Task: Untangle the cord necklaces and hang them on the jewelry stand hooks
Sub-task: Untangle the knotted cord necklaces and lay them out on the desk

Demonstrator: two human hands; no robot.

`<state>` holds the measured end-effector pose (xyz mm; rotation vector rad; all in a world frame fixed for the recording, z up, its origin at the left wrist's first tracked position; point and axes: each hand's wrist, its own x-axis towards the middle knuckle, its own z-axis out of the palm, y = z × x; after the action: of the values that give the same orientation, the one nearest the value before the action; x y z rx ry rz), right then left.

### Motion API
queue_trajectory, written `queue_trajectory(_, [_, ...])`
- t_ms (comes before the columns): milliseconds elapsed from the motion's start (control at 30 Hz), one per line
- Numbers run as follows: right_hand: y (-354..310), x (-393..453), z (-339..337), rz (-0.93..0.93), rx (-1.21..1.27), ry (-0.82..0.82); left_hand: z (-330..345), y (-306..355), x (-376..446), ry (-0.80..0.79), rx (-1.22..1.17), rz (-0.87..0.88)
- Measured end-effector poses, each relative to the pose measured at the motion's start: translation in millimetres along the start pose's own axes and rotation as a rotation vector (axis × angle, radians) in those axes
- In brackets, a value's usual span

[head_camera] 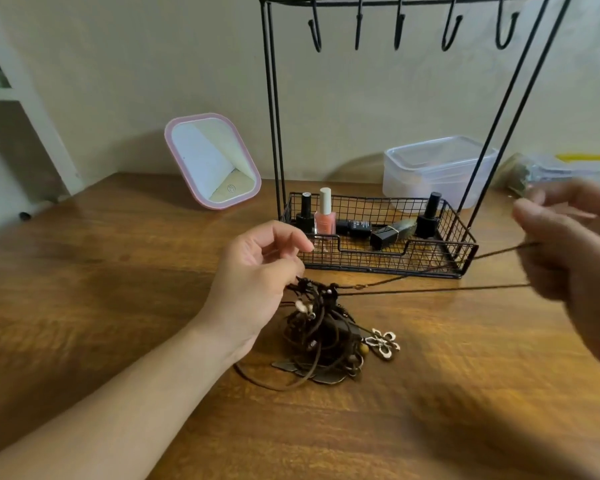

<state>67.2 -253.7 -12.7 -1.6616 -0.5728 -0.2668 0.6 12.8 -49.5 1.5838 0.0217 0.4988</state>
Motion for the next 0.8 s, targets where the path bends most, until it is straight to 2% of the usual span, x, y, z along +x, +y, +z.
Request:
queue_trajectory(67, [-1, -3, 2, -0.158, -0.294, 0.106, -2, 0, 1, 0.067, -0.001, -0.032])
queue_trajectory(133, [0, -3, 0, -0.198, -0.403, 0.155, -3, 0, 3, 0.120, -0.003, -0.047])
queue_trajectory(300, [16, 16, -39, -0.028, -0.612, 0.289, -5, 1, 5, 0.198, 0.018, -0.088])
queue_trajectory(433, [46, 31, -70, 0.063, -0.698, 0.366, -7, 0, 4, 0.172, 0.075, -0.100])
queue_trajectory(500, [35, 25, -60, 0.093, -0.676, 0.325, -6, -1, 4, 0.115, 0.126, -0.105])
queue_trajectory(567, [34, 20, -53, 0.146, -0.725, 0.188, -6, -3, 5, 0.049, 0.159, -0.114])
queue_trajectory(700, [36, 9, -16, 0.149, -1.041, -0.098, -7, -2, 5, -0.039, 0.017, -0.094])
queue_trajectory(800, [30, -5, 20, -0.028, -1.057, -0.206, -7, -1, 4, -0.124, -0.112, -0.055])
